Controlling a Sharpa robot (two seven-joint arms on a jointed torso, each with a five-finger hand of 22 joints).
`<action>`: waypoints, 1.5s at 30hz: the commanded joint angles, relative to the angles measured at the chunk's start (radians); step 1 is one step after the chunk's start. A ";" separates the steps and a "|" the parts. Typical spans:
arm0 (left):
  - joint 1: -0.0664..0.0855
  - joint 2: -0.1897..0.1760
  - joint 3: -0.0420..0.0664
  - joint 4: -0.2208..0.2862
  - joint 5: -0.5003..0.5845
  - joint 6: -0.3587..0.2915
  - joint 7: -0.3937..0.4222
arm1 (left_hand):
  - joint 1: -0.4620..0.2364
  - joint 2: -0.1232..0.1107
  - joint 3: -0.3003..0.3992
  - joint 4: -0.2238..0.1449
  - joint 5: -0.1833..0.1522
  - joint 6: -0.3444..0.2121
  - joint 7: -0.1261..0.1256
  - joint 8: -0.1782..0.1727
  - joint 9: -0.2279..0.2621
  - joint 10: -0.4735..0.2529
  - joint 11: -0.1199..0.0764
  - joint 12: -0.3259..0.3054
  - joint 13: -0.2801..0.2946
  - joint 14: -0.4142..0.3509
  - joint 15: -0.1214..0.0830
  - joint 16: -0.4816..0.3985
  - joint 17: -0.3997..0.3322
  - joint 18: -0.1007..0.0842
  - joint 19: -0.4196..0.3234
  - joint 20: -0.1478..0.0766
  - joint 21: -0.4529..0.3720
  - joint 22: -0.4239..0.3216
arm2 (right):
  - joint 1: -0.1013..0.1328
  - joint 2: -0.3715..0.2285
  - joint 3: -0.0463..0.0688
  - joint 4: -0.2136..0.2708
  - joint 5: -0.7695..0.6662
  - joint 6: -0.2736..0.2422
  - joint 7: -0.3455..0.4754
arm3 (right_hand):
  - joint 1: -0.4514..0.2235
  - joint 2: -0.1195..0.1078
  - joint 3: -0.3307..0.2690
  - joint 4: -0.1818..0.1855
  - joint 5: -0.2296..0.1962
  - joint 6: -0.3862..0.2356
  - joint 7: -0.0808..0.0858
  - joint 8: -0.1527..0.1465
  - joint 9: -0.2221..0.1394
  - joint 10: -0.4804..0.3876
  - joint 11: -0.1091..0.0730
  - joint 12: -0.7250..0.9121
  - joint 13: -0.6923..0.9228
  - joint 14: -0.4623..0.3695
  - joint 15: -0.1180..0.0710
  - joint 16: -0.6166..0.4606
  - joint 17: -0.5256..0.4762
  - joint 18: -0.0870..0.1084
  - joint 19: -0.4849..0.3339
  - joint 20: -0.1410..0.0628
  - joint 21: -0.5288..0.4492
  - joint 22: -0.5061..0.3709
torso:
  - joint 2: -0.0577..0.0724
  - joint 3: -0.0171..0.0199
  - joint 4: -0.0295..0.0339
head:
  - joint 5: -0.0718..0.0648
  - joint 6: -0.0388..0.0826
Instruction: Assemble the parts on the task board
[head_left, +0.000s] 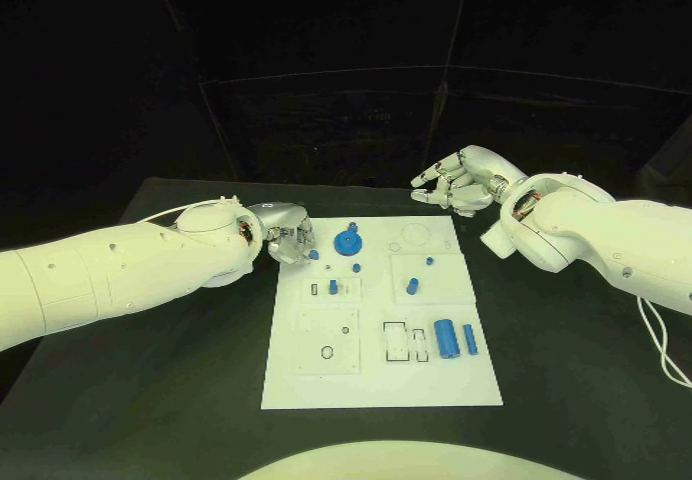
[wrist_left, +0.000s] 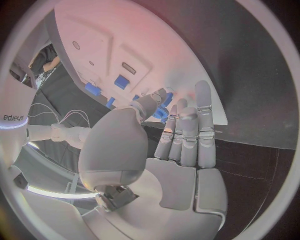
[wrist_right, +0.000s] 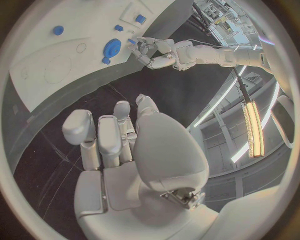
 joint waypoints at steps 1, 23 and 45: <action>0.001 0.003 0.001 0.001 0.012 -0.010 0.033 | 0.031 -0.001 -0.005 -0.018 -0.001 0.008 0.001 0.004 0.001 -0.030 0.000 -0.010 -0.006 -0.073 0.004 -0.095 -0.085 0.009 -0.022 0.003 -0.013 -0.004 | 0.002 0.000 0.000 0.002 -0.002 0.005 0.005 | -0.010 0.003 0.001 0.006 0.005 -0.005 -0.001 0.006 -0.001 -0.009 0.001 -0.001 -0.001 0.015 -0.004 -0.004 -0.001 0.015 -0.007 0.002 -0.005 -0.001 | 0.000 -0.0001 0.0000 | 0.000 0.000; 0.001 0.037 0.001 -0.031 0.012 -0.007 0.074 | 0.143 0.049 -0.087 -0.061 0.000 0.053 -0.013 0.021 0.003 -0.123 0.022 0.032 0.009 -0.167 0.022 -0.082 -0.097 0.003 -0.114 0.011 0.047 0.077 | 0.002 0.003 0.000 0.000 -0.002 0.007 0.005 | -0.009 0.002 0.001 0.007 0.006 -0.007 -0.001 0.006 -0.001 -0.008 0.001 0.004 0.003 0.016 -0.004 -0.001 0.003 0.015 -0.007 0.002 -0.005 0.000 | 0.000 -0.0006 -0.0006 | 0.000 0.000; 0.001 0.052 0.001 -0.056 0.018 0.032 0.073 | 0.168 0.071 -0.113 -0.079 0.000 0.107 -0.017 0.035 0.003 -0.155 0.025 0.063 0.014 -0.188 0.025 -0.033 -0.084 0.008 -0.167 0.018 0.111 0.147 | 0.002 0.006 0.000 -0.002 -0.002 0.010 0.005 | -0.009 0.002 0.001 0.007 0.006 -0.007 -0.001 0.006 -0.001 -0.008 0.001 0.004 0.003 0.016 -0.004 -0.001 0.003 0.015 -0.007 0.002 -0.005 0.000 | 0.000 -0.0006 0.0000 | -0.001 -0.003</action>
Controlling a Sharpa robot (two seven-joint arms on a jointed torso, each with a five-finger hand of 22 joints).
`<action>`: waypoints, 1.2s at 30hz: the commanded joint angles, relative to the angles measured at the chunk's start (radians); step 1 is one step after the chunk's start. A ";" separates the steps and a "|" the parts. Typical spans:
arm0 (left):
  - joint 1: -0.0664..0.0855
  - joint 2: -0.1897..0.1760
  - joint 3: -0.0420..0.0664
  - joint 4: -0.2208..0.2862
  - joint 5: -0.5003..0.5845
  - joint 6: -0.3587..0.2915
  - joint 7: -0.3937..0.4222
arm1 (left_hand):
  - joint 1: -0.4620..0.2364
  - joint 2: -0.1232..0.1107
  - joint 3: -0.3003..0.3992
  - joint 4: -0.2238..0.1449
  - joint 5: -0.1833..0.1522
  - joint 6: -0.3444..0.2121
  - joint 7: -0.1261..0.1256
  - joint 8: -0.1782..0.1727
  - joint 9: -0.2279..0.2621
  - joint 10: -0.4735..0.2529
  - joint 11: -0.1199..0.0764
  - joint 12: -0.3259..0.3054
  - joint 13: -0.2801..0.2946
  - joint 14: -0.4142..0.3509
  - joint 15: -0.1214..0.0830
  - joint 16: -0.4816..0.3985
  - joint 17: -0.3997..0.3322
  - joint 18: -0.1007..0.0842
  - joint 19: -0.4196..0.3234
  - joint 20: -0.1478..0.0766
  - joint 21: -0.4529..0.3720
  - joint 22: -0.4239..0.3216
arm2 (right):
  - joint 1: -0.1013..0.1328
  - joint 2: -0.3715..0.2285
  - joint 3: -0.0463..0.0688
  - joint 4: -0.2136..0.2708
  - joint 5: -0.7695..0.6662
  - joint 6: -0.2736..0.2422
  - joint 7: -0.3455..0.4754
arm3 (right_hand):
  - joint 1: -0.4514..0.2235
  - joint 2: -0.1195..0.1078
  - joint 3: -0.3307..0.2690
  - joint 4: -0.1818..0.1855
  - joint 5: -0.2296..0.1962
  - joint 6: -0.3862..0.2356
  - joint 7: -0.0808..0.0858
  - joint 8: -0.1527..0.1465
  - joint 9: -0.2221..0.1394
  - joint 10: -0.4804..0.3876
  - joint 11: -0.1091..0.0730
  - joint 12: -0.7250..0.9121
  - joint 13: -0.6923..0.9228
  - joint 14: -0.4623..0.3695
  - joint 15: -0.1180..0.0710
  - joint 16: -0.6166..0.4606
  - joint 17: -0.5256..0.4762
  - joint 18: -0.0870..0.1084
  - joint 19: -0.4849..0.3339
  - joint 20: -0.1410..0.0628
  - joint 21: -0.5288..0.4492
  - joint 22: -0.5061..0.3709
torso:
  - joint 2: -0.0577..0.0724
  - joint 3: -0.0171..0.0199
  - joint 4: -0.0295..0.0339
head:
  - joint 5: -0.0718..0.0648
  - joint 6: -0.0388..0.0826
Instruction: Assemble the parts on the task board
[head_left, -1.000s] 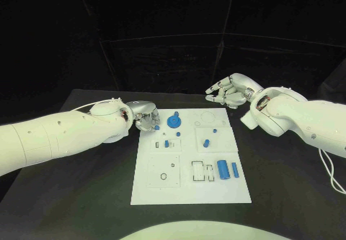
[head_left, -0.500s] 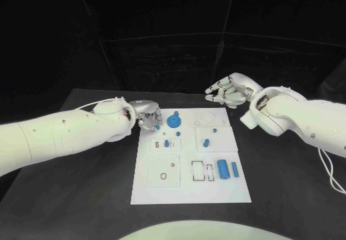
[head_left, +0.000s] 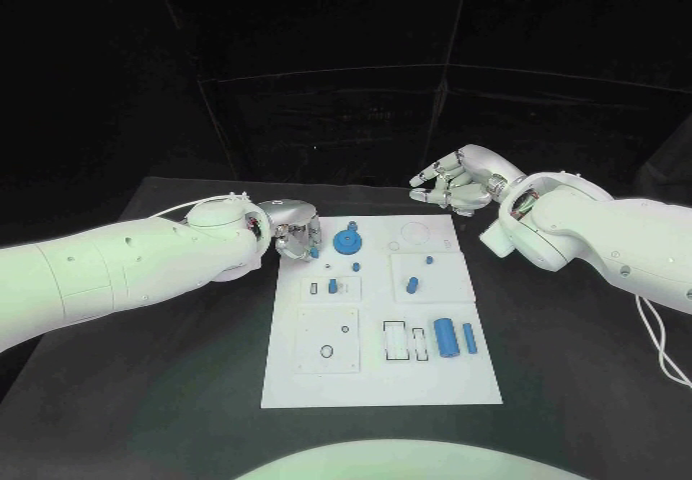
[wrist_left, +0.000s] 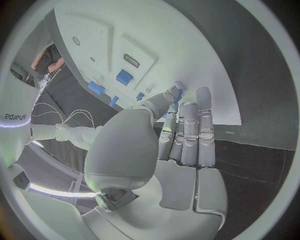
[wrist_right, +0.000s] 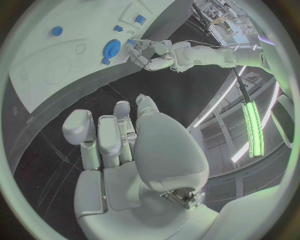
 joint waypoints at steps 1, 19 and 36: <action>0.001 0.002 0.001 -0.001 0.006 0.020 0.009 | 0.010 -0.001 -0.006 -0.002 0.000 0.006 0.001 0.005 0.001 -0.010 0.001 0.007 0.000 -0.007 0.001 0.008 0.003 0.008 -0.009 -0.001 0.006 0.004 | 0.002 0.001 0.001 0.001 -0.002 0.006 0.005 | -0.009 0.002 0.001 0.007 0.006 -0.007 -0.001 0.006 -0.001 -0.008 0.001 0.004 0.001 0.016 -0.004 -0.001 0.001 0.015 -0.007 0.002 -0.005 0.000 | 0.000 -0.0005 0.0007 | 0.000 -0.001; 0.001 0.012 0.001 -0.011 0.006 0.014 0.020 | 0.050 0.033 0.006 -0.028 0.000 0.031 0.004 0.009 0.001 -0.004 -0.003 0.019 -0.004 -0.003 -0.006 0.046 0.017 0.013 -0.033 -0.005 0.059 0.055 | 0.002 0.003 0.001 0.000 -0.002 0.007 0.005 | -0.009 0.003 0.001 0.008 0.006 -0.006 -0.001 0.006 -0.001 -0.008 0.001 0.004 0.001 0.016 -0.004 -0.001 0.002 0.015 -0.007 0.002 -0.005 0.000 | 0.000 0.0003 0.0009 | 0.000 0.000; 0.001 0.012 0.001 -0.005 -0.001 0.016 0.026 | 0.091 0.057 0.022 -0.072 0.000 0.045 0.004 0.006 0.000 0.010 -0.003 0.017 -0.018 0.010 -0.010 0.080 0.030 0.014 -0.067 -0.010 0.127 0.118 | 0.002 0.001 0.001 0.002 -0.002 0.008 0.005 | -0.009 0.004 0.002 0.008 0.006 -0.006 -0.001 0.007 -0.001 -0.008 0.001 0.005 0.001 0.016 -0.004 0.000 0.002 0.015 -0.006 0.002 -0.005 0.001 | 0.000 0.0001 0.0014 | -0.001 -0.003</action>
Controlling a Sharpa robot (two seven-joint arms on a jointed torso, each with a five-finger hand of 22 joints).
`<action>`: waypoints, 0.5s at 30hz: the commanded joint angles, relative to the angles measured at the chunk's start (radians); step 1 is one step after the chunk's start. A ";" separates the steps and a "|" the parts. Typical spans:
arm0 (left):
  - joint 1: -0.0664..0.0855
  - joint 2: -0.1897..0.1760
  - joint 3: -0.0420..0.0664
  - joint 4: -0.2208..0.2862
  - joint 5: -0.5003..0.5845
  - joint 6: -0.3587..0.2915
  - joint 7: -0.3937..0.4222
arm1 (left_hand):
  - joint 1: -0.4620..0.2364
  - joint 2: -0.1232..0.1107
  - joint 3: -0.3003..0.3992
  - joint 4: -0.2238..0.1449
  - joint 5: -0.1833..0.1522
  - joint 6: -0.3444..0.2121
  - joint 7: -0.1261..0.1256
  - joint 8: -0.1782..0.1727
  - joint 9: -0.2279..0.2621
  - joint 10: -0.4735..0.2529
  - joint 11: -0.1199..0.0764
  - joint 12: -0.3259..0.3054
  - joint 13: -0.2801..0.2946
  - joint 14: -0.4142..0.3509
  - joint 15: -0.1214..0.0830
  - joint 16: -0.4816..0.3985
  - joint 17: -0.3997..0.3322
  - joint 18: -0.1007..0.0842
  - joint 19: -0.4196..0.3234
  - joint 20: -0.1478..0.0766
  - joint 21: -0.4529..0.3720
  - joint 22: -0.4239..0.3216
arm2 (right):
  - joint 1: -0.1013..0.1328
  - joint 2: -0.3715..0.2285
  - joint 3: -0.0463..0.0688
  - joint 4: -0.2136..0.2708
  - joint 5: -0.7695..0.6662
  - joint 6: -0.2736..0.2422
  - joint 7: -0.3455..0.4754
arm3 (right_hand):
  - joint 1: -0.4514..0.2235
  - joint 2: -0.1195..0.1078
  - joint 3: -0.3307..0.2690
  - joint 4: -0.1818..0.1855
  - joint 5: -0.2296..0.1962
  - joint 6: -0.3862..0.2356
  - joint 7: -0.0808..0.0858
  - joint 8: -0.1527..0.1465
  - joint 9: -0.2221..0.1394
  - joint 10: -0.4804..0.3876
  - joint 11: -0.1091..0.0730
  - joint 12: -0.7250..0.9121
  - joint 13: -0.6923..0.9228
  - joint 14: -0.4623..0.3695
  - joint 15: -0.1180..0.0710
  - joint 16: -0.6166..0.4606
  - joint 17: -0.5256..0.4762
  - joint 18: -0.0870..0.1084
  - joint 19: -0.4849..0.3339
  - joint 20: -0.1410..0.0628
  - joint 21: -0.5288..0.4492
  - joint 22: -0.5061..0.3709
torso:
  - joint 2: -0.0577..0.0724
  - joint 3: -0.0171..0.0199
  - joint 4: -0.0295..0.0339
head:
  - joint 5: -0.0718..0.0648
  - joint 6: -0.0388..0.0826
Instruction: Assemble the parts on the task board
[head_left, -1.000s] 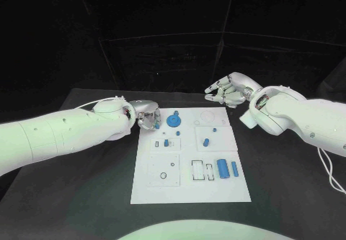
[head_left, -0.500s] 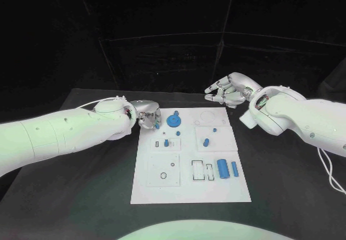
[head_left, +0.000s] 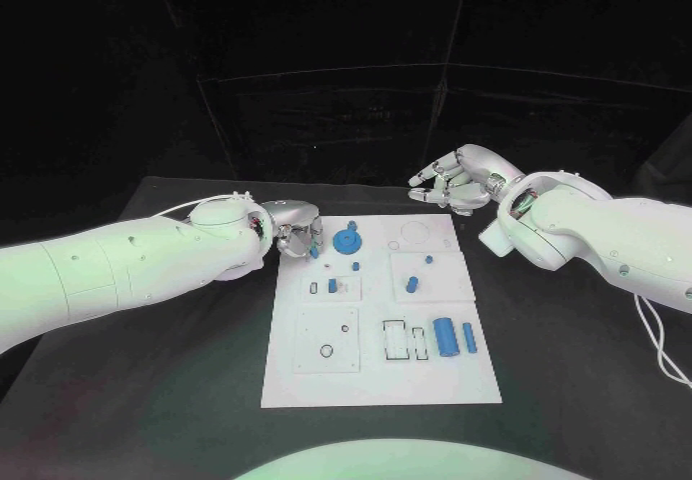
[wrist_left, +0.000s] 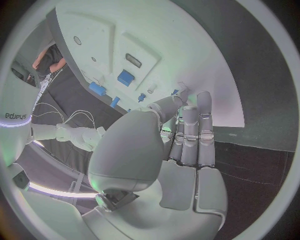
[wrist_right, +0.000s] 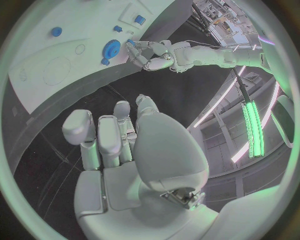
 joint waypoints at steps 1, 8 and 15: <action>0.001 -0.001 0.001 0.003 -0.003 0.002 0.015 | 0.008 0.000 0.000 -0.006 0.000 0.008 0.002 0.002 0.000 0.006 0.001 0.003 -0.002 0.006 0.001 0.007 0.002 0.014 -0.007 0.000 0.006 0.004 | 0.002 0.000 0.001 0.002 -0.002 0.006 0.005 | -0.009 0.004 -0.001 0.005 0.006 -0.006 -0.001 0.007 -0.001 -0.008 0.001 0.005 0.002 0.016 -0.004 0.000 0.001 0.015 -0.006 0.002 -0.005 0.001 | 0.000 0.0001 0.0004 | 0.001 -0.002; 0.001 -0.003 0.001 0.004 -0.004 -0.002 0.018 | 0.011 0.005 0.004 -0.012 0.000 0.010 0.001 0.001 0.000 0.010 0.001 0.003 -0.004 0.011 0.001 0.015 0.006 0.014 -0.011 0.000 0.016 0.012 | 0.002 0.001 0.001 0.001 -0.002 0.006 0.005 | -0.009 0.004 -0.001 0.005 0.006 -0.006 -0.001 0.007 -0.001 -0.008 0.001 0.005 0.002 0.016 -0.004 0.000 0.001 0.015 -0.006 0.002 -0.005 0.001 | -0.001 -0.0003 -0.0001 | 0.002 -0.002; 0.001 -0.003 0.001 0.004 -0.004 -0.010 0.025 | 0.013 0.007 0.006 -0.015 0.000 0.012 0.000 0.001 0.000 0.013 0.001 0.004 -0.005 0.013 0.001 0.021 0.009 0.014 -0.013 0.001 0.021 0.017 | 0.002 0.002 0.001 0.001 -0.002 0.006 0.005 | -0.009 0.004 -0.001 0.005 0.006 -0.006 -0.001 0.007 -0.001 -0.008 0.001 0.005 0.002 0.016 -0.004 0.000 0.001 0.015 -0.006 0.002 -0.005 0.001 | 0.000 0.0001 0.0002 | 0.001 -0.002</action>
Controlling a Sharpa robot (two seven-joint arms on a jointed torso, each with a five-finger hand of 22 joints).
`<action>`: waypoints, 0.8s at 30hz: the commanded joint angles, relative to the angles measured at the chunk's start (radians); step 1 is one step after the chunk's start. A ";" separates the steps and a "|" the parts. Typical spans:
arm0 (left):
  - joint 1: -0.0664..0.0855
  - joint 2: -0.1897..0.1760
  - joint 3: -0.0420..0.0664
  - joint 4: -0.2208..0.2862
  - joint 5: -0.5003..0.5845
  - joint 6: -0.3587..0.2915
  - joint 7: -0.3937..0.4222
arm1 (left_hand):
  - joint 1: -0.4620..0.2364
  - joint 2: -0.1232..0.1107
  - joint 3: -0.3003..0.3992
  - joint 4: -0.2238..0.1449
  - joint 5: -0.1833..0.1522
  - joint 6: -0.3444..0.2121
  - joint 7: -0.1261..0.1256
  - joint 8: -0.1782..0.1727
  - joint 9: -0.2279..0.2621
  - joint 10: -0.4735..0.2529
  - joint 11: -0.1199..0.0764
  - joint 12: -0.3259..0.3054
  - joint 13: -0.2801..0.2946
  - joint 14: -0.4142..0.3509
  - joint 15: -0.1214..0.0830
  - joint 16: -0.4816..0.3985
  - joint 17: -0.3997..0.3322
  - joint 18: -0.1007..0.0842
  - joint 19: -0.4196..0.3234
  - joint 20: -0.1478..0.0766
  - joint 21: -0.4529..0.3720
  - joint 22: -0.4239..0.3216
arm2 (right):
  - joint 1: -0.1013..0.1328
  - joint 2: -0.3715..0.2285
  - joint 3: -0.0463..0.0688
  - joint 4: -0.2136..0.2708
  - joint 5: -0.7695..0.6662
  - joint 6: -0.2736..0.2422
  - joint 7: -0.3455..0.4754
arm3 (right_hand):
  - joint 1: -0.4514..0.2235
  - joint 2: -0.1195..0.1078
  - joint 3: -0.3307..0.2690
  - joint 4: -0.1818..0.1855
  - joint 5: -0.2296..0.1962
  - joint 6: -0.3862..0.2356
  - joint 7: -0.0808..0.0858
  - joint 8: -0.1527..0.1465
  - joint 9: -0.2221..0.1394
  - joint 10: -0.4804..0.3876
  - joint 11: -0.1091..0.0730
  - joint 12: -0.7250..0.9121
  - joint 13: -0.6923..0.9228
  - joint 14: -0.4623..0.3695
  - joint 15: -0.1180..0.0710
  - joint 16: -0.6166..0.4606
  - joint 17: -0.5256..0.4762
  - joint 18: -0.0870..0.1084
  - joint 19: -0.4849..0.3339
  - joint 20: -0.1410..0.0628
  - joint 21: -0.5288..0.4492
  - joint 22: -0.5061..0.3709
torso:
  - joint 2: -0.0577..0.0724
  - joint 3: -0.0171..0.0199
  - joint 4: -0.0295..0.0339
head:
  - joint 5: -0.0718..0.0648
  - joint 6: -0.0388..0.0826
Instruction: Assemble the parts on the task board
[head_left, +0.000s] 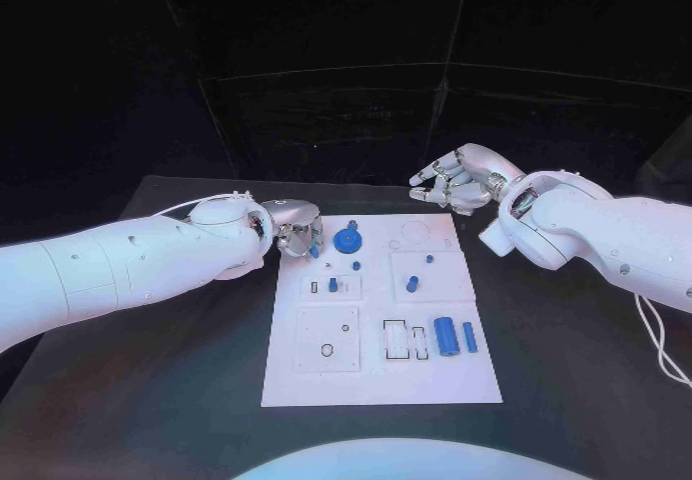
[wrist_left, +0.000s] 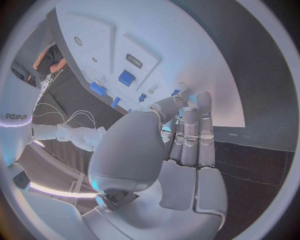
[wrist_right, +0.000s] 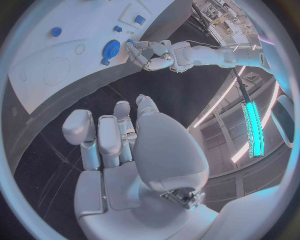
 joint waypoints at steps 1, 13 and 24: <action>0.001 0.000 0.001 0.002 -0.003 -0.010 0.020 | 0.008 0.003 0.002 -0.007 0.000 0.006 0.000 0.001 0.000 0.006 0.001 0.004 -0.001 0.007 0.000 0.008 0.002 0.015 -0.006 0.001 0.006 0.003 | 0.002 0.001 0.001 0.001 -0.002 0.005 0.005 | -0.009 0.004 -0.001 0.005 0.006 -0.006 -0.001 0.007 -0.001 -0.008 0.001 0.005 0.002 0.016 -0.004 0.000 0.001 0.015 -0.006 0.002 -0.005 0.001 | 0.000 0.0003 -0.0002 | -0.001 0.000; 0.001 0.000 0.001 0.000 -0.003 -0.027 0.034 | 0.009 0.004 0.005 -0.015 0.000 0.012 -0.003 0.001 0.000 -0.001 0.004 -0.003 -0.007 0.009 0.002 0.016 0.004 0.014 -0.012 0.002 0.018 0.013 | 0.002 0.002 0.001 0.000 -0.002 0.005 0.005 | -0.009 0.004 -0.001 0.005 0.006 -0.006 -0.001 0.007 -0.001 -0.008 0.001 0.005 0.002 0.016 -0.004 0.000 0.001 0.015 -0.006 0.002 -0.005 0.001 | 0.000 0.0000 -0.0004 | 0.000 0.001; 0.000 -0.001 0.001 -0.001 -0.003 -0.028 0.038 | 0.012 0.007 0.009 -0.022 0.000 0.017 -0.006 0.001 0.000 -0.008 0.008 -0.010 -0.013 0.007 0.005 0.021 0.004 0.015 -0.018 0.005 0.026 0.020 | 0.001 0.004 0.001 -0.001 -0.002 0.006 0.005 | -0.009 0.004 -0.001 0.005 0.006 -0.006 -0.001 0.007 -0.001 -0.008 0.001 0.005 0.002 0.016 -0.004 0.000 0.001 0.015 -0.006 0.002 -0.005 0.001 | 0.000 -0.0002 0.0003 | -0.001 0.000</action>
